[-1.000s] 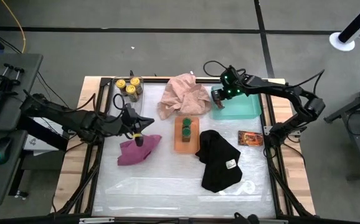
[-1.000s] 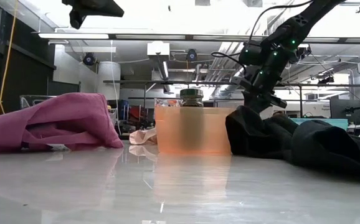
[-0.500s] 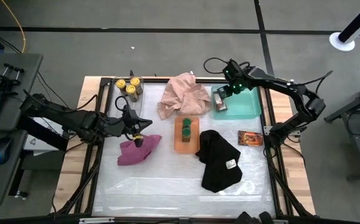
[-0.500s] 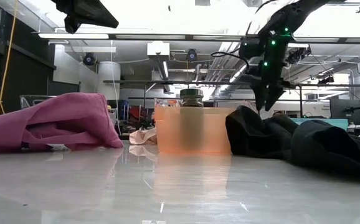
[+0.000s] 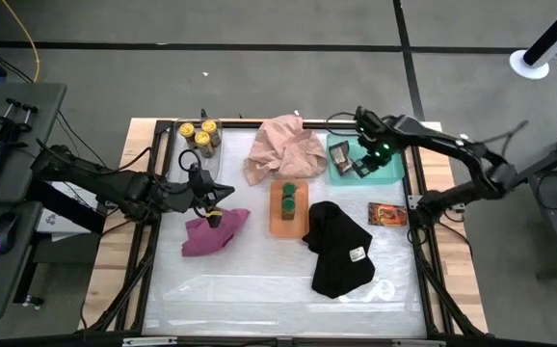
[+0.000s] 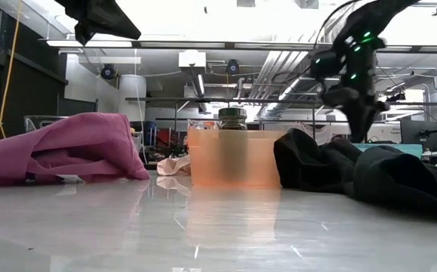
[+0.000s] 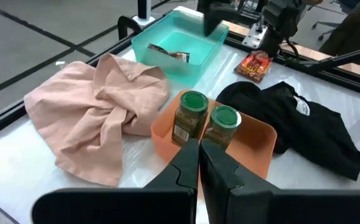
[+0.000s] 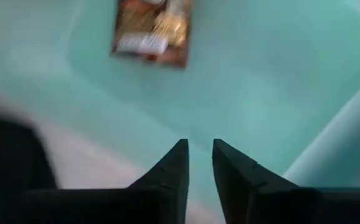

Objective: Sort spices by type
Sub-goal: Put the orange seasoning bag into the blue bin

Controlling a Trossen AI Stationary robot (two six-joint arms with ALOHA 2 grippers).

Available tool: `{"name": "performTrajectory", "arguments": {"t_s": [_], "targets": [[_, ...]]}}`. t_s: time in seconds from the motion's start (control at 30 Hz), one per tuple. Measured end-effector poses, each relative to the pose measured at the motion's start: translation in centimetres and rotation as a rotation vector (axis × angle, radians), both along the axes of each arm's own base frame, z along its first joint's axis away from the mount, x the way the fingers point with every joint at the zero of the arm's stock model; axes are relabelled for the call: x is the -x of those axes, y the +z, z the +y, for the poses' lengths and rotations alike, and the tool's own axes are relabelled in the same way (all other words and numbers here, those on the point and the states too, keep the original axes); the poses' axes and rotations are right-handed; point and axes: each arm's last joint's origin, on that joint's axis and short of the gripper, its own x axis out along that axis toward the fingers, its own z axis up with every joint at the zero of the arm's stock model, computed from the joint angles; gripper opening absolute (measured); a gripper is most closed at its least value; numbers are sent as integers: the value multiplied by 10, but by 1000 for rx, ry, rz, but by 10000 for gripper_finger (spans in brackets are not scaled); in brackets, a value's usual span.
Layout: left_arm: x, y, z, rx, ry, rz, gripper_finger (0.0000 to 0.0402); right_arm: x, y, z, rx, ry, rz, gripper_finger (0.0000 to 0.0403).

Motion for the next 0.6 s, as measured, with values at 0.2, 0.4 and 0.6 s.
{"name": "performTrajectory", "arguments": {"t_s": [0.2, 0.4, 0.6], "targets": [[0, 0, 1, -3, 11, -1, 0, 25, 33, 46, 84, 27, -149, 44], [-1, 0, 5, -7, 27, 1, 0, 52, 57, 87, 97, 100, -232, 100], [-1, 0, 6, -38, 15, 17, 0, 64, 59, 117, 22, 258, -165, 218]]}}
